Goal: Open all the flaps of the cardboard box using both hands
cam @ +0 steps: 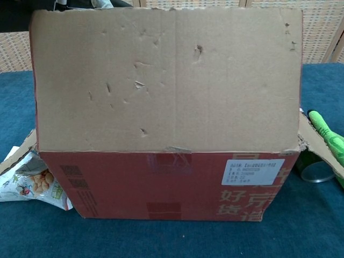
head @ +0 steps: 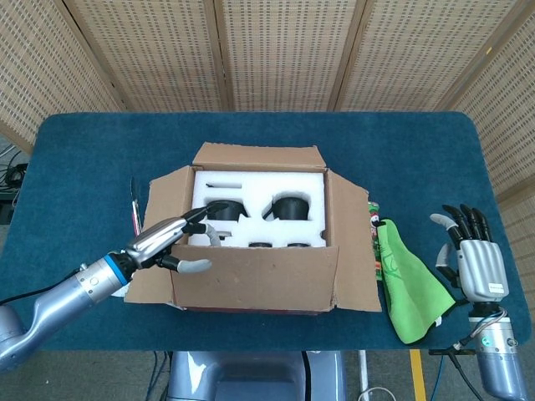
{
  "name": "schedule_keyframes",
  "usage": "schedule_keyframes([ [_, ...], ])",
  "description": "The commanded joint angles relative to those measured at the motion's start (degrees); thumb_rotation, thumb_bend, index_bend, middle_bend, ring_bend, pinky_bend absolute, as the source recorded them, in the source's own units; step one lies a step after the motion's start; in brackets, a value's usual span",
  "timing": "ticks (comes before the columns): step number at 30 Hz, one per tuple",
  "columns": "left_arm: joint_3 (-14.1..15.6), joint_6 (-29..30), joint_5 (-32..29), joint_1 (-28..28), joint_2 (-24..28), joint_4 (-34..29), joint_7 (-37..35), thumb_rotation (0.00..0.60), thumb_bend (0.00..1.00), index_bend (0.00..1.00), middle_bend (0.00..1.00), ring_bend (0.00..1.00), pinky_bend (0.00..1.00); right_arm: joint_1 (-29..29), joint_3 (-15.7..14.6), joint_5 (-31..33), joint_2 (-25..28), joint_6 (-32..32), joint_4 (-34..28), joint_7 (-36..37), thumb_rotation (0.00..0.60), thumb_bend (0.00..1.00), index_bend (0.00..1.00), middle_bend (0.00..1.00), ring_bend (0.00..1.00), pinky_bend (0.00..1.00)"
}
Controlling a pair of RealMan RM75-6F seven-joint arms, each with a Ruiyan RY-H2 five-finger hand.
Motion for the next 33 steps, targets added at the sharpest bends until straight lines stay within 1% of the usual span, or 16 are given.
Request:
schedule_keyframes([
  [1,3.54,3.09,9.46,-0.97,3.83,0.31,-11.13,0.164,0.04,0.46,0.00,0.00,0.00,0.03,0.00,0.01,0.00,-0.02,-0.12,-0.15,0.600,0.85,0.22,0.14,0.00,0.00],
  [5,6.60,5.59,15.49,-2.76,5.32,1.97,-17.58,0.161,0.04,0.46,0.00,0.00,0.00,0.01,-0.02,0.00,0.05,0.05,-0.35,-0.35,0.600,0.85,0.22,0.14,0.00,0.00],
  [10,9.86,8.63,20.03,-4.55,6.11,3.29,-21.13,0.161,0.04,0.46,0.00,0.00,0.00,-0.07,-0.05,-0.03,0.11,0.22,-0.60,-0.64,0.600,0.85,0.22,0.14,0.00,0.00],
  [19,15.25,9.73,24.51,-7.21,7.12,3.16,-21.29,0.159,0.04,0.46,0.00,0.00,0.00,-0.13,-0.09,-0.07,0.18,0.31,-0.86,-0.73,0.600,0.85,0.22,0.14,0.00,0.00],
  [26,18.62,10.25,25.96,-8.96,7.55,2.61,-20.33,0.157,0.04,0.46,0.00,0.00,0.00,-0.17,-0.16,-0.19,0.19,0.37,-0.89,-0.66,0.600,0.85,0.22,0.14,0.00,0.00],
  [33,21.33,10.62,27.80,-10.59,7.55,2.05,-20.02,0.153,0.04,0.46,0.00,0.00,0.00,-0.27,-0.17,-0.35,0.31,0.54,-1.00,-0.50,0.600,0.85,0.22,0.14,0.00,0.00],
])
